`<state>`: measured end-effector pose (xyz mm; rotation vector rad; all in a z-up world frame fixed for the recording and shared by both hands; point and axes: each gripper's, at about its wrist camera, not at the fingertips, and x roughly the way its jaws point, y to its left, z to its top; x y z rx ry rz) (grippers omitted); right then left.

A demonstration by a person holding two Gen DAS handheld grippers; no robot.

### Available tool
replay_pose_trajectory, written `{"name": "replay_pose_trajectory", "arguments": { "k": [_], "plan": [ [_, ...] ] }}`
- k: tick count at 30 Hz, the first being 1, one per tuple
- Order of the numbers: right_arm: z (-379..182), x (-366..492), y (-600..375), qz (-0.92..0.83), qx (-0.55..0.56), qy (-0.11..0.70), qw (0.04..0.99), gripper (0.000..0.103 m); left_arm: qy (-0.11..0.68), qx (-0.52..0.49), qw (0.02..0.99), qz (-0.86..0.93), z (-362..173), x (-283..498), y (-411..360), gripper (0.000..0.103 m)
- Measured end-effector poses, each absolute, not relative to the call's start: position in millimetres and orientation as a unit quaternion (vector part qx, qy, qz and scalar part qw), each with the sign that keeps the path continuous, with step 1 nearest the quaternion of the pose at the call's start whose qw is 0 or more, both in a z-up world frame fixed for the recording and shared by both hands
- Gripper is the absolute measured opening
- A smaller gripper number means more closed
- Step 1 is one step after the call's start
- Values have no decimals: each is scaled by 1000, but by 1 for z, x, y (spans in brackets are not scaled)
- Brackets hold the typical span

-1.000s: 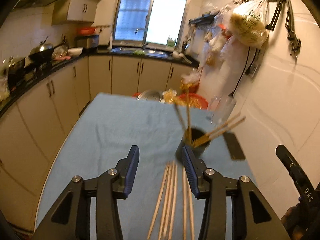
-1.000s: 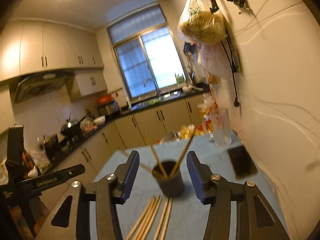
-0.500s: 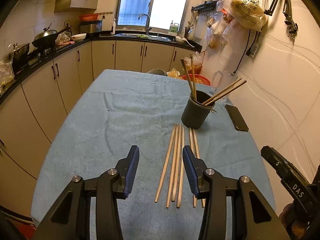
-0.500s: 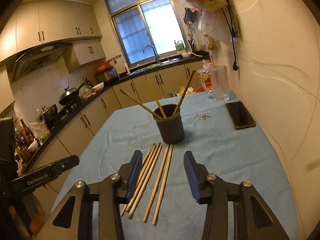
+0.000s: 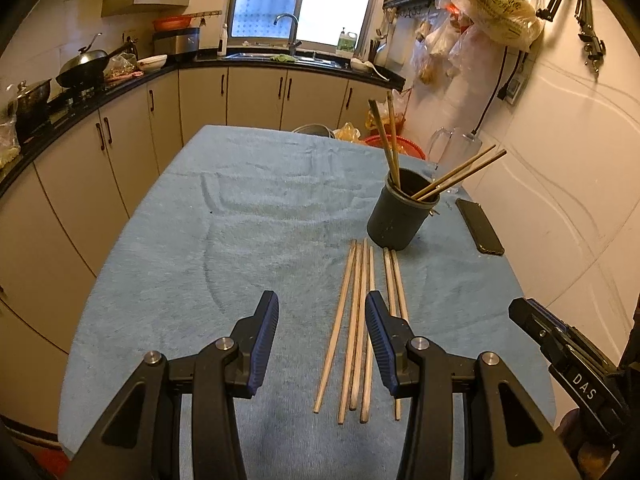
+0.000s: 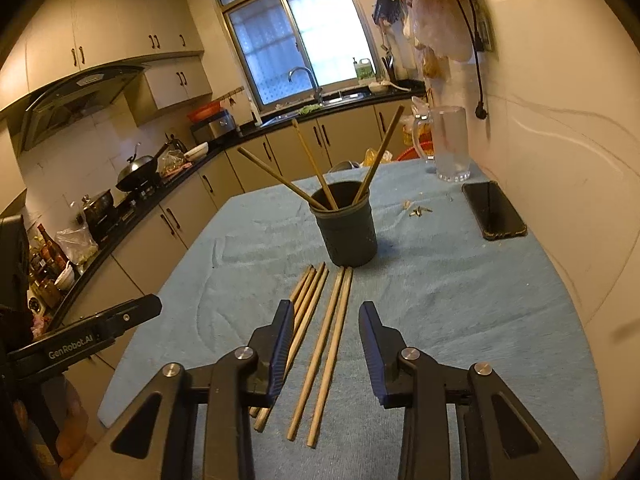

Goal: Organize utensils
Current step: 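Move the left gripper down onto the next wooden chopstick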

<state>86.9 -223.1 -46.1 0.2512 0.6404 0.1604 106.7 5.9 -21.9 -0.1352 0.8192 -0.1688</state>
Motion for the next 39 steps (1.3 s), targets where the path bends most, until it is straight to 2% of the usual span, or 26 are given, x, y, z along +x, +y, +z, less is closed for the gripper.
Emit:
{"name": "replay_pose_trajectory", "arguments": {
  "k": [14, 20, 29, 34, 36, 39],
  "plan": [
    [-85, 152, -231, 84, 142, 375, 912, 30, 469, -34, 874, -125, -73, 185, -16, 46],
    [-107, 188, -228, 85, 137, 412, 897, 24, 495, -10, 858, -139, -97, 216, -29, 45],
    [-132, 230, -221, 87, 142, 442, 881, 24, 510, 9, 845, -160, -113, 242, -45, 44],
    [-141, 248, -220, 90, 141, 452, 876, 24, 527, 9, 832, -174, -125, 256, -51, 40],
    [-142, 255, -220, 90, 141, 456, 874, 24, 534, 12, 829, -169, -129, 261, -52, 33],
    [-145, 263, -216, 89, 131, 462, 873, 24, 537, 9, 826, -171, -132, 266, -53, 30]
  ]
}}
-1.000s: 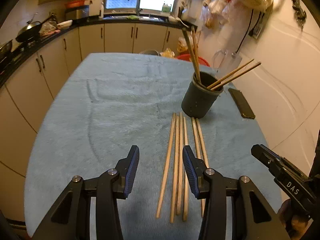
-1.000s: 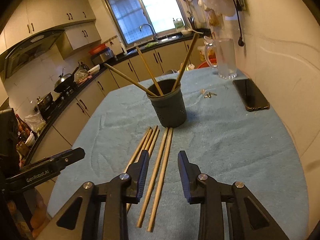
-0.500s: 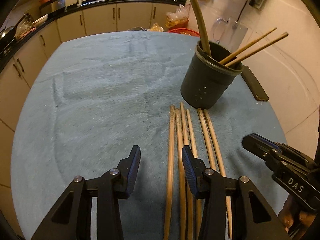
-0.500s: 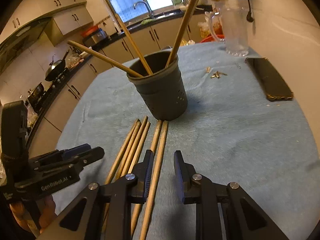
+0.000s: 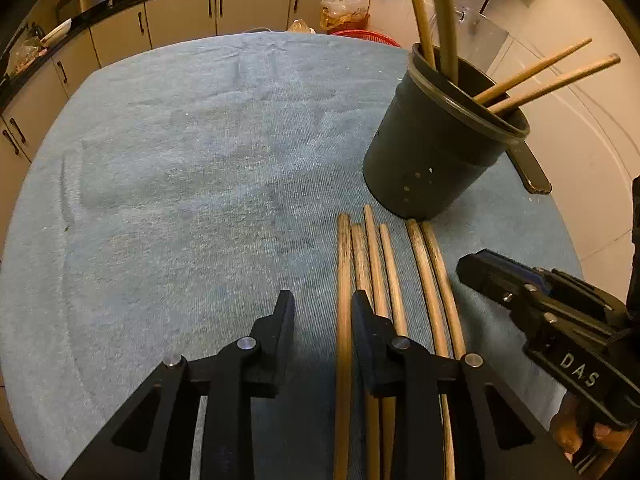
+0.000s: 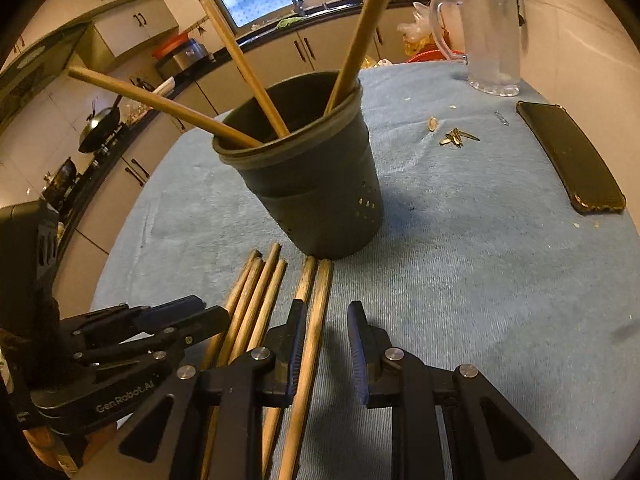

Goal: Organize utensils
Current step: 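Move the left gripper down onto the next wooden chopstick, then close the left gripper on the wooden chopstick and lift it upright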

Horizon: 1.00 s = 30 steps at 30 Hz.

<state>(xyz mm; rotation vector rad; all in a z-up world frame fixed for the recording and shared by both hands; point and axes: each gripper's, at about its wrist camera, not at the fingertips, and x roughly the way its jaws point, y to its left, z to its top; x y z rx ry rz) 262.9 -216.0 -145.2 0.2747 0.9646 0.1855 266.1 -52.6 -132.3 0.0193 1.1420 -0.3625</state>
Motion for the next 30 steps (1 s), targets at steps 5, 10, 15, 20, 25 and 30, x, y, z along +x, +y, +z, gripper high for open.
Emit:
{"name": "replay_pose_trajectory", "arguments": {
  "k": [5, 10, 15, 20, 25, 30],
  "plan": [
    [-152, 272, -209, 84, 123, 474, 868, 24, 540, 24, 823, -175, -132, 271, -58, 30],
    [-155, 275, -198, 63, 96, 480, 870, 21, 540, 51, 824, -162, -132, 278, -67, 21],
    [-154, 277, -185, 49, 56, 481, 873, 20, 548, 27, 821, -158, -134, 285, -63, 15],
    [-154, 279, -179, 45, 34, 486, 872, 12, 550, 10, 820, -155, -137, 281, -52, 8],
    [-155, 261, -197, 61, 37, 496, 865, 10, 556, 3, 819, -141, -138, 252, -36, 7],
    [-156, 253, -207, 65, 35, 506, 859, 10, 555, 22, 822, -126, -139, 249, -39, 8]
  ]
}}
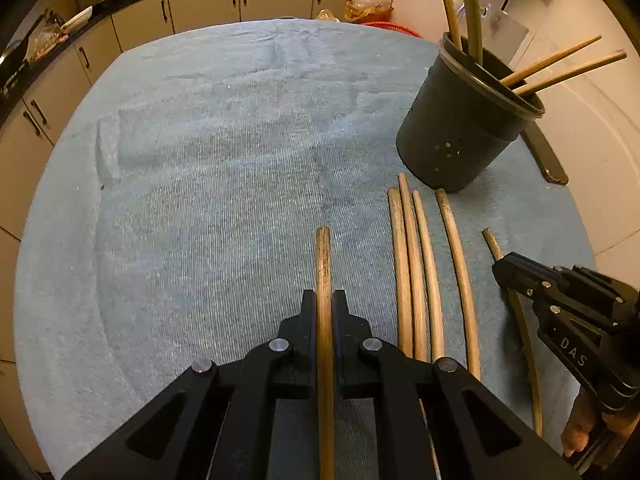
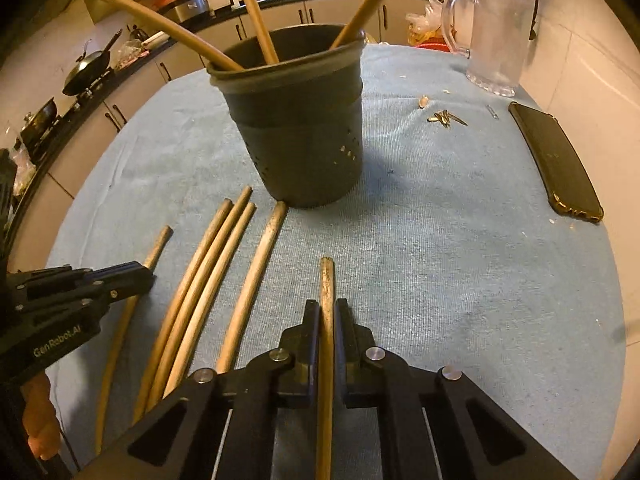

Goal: Organize utensils
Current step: 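Close the left gripper on the wooden chopstick and lift it upright, then carry the upright chopstick with the left gripper over the grey cup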

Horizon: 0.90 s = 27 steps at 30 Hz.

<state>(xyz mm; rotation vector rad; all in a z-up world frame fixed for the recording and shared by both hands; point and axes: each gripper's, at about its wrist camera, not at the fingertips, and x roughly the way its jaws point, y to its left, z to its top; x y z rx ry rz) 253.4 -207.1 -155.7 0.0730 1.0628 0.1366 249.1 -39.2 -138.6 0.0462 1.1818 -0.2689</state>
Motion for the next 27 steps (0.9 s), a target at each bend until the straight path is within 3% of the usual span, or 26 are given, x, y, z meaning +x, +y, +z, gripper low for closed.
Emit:
{"name": "replay_pose_trajectory", "arguments": {
  "k": [7, 11, 22, 27],
  "plan": [
    [-155, 273, -195, 56, 9, 515, 855, 11, 555, 38, 823, -115, -137, 274, -53, 8],
    [-152, 269, -206, 64, 53, 506, 859, 8, 555, 18, 823, -116, -138, 283, -50, 7],
    [-72, 193, -242, 70, 101, 356, 926, 8, 421, -60, 899, -109, -39, 222, -13, 8],
    [-41, 154, -242, 60, 100, 297, 948, 8, 391, -59, 914, -95, -20, 183, -3, 8]
  ]
}}
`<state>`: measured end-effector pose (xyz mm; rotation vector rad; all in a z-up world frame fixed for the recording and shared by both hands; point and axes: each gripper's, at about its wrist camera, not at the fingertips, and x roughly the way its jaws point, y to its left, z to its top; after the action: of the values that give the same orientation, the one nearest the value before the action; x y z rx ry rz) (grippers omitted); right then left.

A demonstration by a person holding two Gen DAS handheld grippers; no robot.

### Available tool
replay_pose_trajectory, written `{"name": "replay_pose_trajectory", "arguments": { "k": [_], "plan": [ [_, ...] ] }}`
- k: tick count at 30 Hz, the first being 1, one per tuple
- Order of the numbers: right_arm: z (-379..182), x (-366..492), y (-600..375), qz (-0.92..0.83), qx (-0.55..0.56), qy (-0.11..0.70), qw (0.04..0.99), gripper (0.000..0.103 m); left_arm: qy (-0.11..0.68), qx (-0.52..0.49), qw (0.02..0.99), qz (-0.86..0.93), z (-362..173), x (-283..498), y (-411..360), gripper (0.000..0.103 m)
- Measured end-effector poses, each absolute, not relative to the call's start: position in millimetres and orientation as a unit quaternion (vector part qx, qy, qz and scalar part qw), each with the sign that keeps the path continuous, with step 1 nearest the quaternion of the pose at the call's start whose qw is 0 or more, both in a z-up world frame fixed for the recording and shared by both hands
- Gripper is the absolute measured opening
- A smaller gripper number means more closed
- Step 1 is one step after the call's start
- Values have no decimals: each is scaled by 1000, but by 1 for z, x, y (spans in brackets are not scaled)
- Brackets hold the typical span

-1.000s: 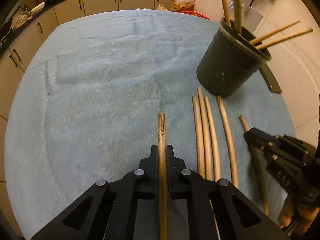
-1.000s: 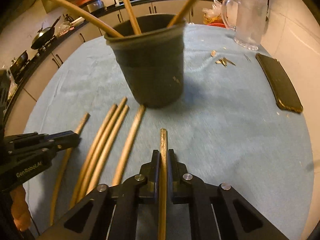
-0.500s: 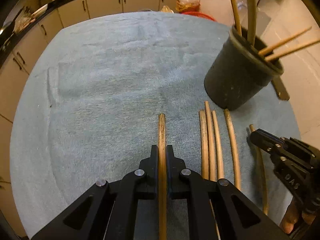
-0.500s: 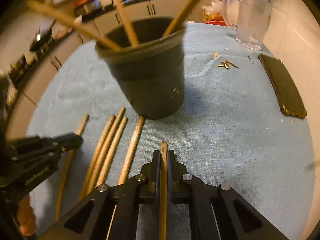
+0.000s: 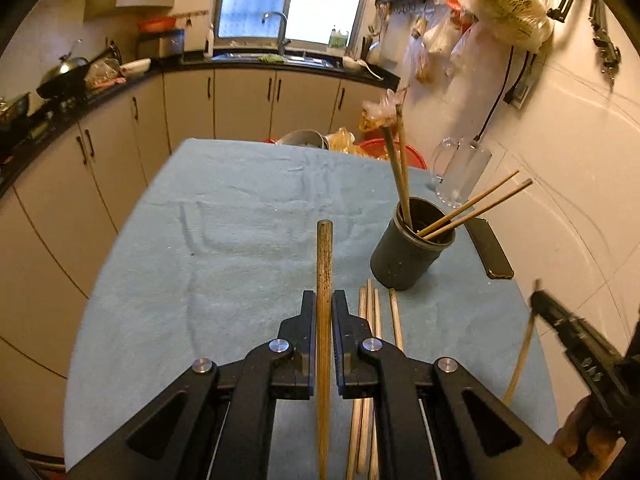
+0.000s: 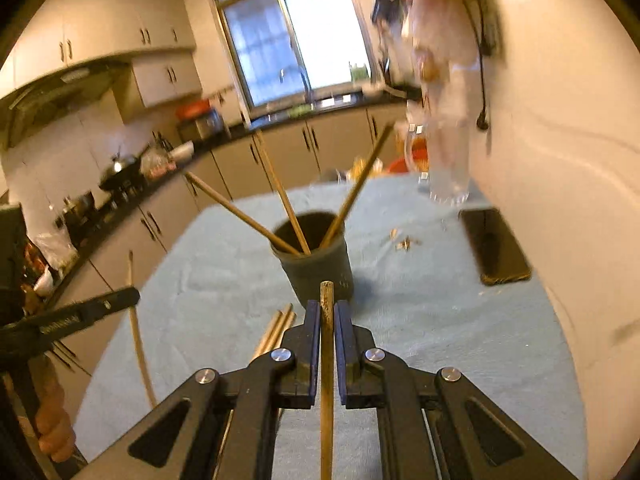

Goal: Organize utensils
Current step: 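Carry the upright chopstick with the left gripper over the grey cup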

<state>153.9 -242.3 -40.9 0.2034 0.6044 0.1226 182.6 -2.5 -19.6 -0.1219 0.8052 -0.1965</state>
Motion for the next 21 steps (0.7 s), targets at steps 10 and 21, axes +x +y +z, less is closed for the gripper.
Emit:
{"name": "replay_pose_trajectory", "arguments": {
  "k": [10, 21],
  "plan": [
    [2, 88, -239, 62, 100, 218, 969, 8, 362, -62, 928, -67, -6, 127, 5, 8],
    [17, 59, -235, 69, 100, 195, 973, 8, 331, -71, 938, -72, 20, 100, 9, 8]
  ]
}}
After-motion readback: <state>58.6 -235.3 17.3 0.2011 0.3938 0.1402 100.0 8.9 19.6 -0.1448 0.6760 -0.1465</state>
